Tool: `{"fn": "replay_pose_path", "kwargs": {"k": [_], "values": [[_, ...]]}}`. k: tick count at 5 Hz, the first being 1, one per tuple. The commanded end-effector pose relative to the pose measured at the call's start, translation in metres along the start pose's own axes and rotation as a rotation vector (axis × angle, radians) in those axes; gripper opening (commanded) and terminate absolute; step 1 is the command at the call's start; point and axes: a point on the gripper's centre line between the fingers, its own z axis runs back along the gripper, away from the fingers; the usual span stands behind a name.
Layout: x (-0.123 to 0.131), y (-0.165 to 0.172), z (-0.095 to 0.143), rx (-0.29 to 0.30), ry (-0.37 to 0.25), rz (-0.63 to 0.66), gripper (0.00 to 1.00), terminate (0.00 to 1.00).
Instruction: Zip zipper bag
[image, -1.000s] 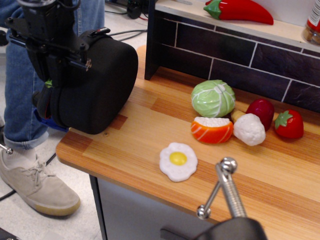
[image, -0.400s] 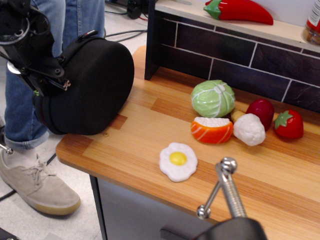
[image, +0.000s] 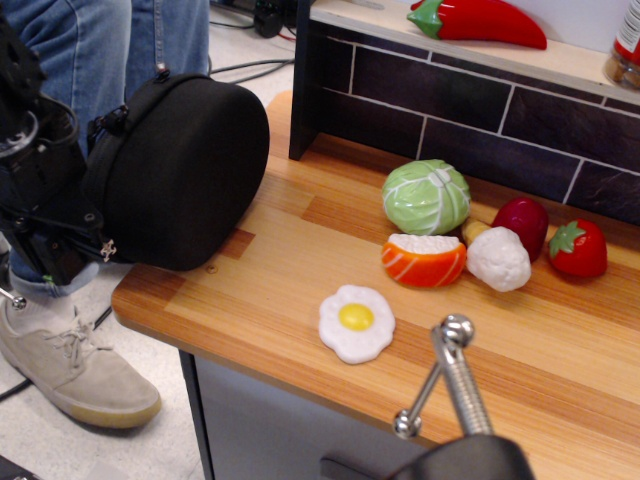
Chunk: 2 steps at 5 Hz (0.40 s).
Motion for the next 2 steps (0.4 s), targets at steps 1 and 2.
{"fn": "replay_pose_path", "kwargs": {"k": [1, 2], "values": [[-0.032, -0.001, -0.007, -0.065, 0.092, 0.094, 0.00, 0.00], [-0.018, 0.004, -0.050, -0.047, 0.045, 0.102, 0.00, 1.00]]}}
